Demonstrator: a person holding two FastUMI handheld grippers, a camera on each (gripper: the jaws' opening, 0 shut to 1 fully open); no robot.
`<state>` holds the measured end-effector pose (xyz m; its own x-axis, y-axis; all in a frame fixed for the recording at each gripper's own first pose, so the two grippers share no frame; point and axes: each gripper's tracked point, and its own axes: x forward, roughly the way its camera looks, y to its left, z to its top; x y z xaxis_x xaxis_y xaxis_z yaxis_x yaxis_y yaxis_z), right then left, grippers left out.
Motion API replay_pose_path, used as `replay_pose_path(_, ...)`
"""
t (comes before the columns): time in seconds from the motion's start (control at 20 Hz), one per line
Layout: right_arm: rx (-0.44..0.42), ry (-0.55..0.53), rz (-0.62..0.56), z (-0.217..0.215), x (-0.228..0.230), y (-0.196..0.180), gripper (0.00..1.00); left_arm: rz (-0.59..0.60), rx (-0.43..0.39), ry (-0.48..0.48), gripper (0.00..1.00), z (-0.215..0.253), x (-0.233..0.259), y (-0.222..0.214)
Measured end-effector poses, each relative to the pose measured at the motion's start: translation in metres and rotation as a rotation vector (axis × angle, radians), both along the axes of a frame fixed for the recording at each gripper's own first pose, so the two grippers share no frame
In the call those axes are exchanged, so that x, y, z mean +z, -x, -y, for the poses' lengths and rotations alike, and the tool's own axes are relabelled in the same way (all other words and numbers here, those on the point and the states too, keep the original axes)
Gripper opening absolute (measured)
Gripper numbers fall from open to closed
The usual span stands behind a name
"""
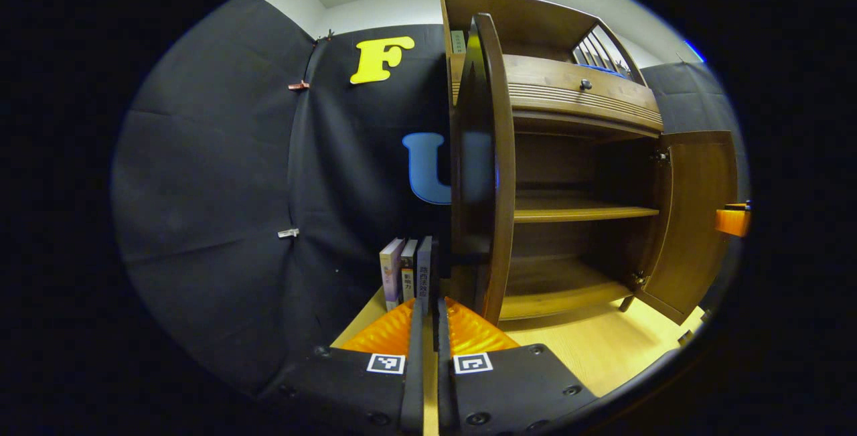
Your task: Open the right door of the double-door shoe cabinet with the right hand, and open the left door with the left hand.
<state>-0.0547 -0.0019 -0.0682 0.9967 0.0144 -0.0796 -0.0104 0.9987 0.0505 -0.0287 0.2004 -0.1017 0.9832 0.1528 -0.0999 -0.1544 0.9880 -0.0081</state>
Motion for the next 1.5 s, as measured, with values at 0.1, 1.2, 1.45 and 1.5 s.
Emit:
replay_pose_path(0.1, 0.004, 0.004, 0.005, 0.004, 0.003, -0.003, 0.96, 0.005, 0.022, 0.002, 0.14, 0.001, 0.005, 0.013)
replay_pose_path(1.2, -0.004, -0.011, 0.096, 0.016, 0.038, -0.005, 1.00, 0.087, -0.230, -0.012, 0.96, 0.177, 0.066, 0.007)
replay_pose_path(1.45, 0.005, -0.018, 0.114, 0.017, 0.041, -0.013, 0.98, 0.063, -0.246, -0.012, 0.96, 0.194, 0.063, -0.004)
replay_pose_path(1.5, 0.007, -0.014, 0.120, 0.017, 0.042, -0.013, 0.98, 0.062, -0.243, -0.010, 0.96, 0.195, 0.062, -0.004)
